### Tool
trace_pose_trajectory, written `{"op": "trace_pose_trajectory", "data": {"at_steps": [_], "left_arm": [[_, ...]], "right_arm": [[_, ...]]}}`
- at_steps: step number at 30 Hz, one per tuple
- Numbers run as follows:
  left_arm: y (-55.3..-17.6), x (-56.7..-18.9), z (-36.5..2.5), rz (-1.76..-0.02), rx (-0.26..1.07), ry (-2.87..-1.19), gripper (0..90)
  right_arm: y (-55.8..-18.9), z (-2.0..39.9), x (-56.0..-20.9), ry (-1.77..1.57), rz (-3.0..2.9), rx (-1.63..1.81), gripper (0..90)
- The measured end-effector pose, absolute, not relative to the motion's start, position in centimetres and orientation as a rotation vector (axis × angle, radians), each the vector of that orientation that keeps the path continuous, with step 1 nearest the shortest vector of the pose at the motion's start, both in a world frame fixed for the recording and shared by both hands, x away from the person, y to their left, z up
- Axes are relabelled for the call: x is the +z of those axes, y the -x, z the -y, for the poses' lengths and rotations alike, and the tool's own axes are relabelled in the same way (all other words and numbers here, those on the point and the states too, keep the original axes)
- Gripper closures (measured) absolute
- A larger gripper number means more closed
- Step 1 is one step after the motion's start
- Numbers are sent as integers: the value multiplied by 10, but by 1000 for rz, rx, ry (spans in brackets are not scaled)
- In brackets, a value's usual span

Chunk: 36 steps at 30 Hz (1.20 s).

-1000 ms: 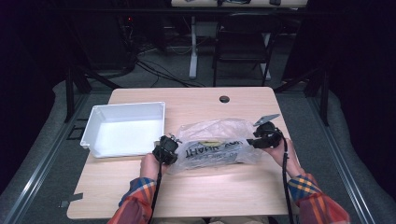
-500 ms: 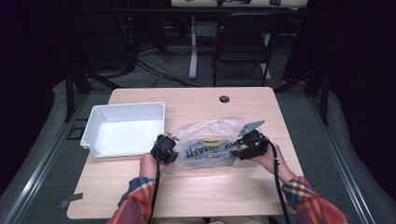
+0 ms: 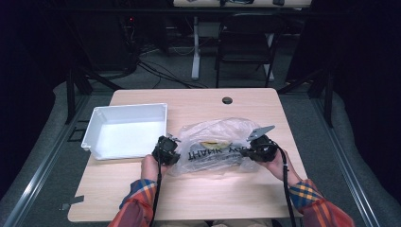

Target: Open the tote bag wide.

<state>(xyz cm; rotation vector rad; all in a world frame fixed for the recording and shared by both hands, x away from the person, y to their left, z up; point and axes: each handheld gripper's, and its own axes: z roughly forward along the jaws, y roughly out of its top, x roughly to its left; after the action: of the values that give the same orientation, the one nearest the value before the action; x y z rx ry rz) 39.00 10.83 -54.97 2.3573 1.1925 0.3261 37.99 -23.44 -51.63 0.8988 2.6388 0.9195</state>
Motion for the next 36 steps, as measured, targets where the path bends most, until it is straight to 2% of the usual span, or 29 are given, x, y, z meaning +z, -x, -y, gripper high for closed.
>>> {"op": "trace_pose_trajectory", "data": {"at_steps": [20,23,26,31,36], "left_arm": [[-397,-549,-118,-1255,339,-2315,787],[-396,-545,-118,-1242,349,-2315,732],[-393,-536,-118,-1220,353,-2309,629],[-385,-524,-113,-1146,373,-2303,528],[-382,-518,-107,-1066,382,-2308,531]], "right_arm": [[-360,239,-546,-919,-2918,856,889],[-360,241,-537,-890,-2910,899,705],[-356,244,-517,-817,-2871,990,598],[-345,249,-486,-773,-2643,1092,517],[-356,250,-498,-886,-2570,847,486]]}}
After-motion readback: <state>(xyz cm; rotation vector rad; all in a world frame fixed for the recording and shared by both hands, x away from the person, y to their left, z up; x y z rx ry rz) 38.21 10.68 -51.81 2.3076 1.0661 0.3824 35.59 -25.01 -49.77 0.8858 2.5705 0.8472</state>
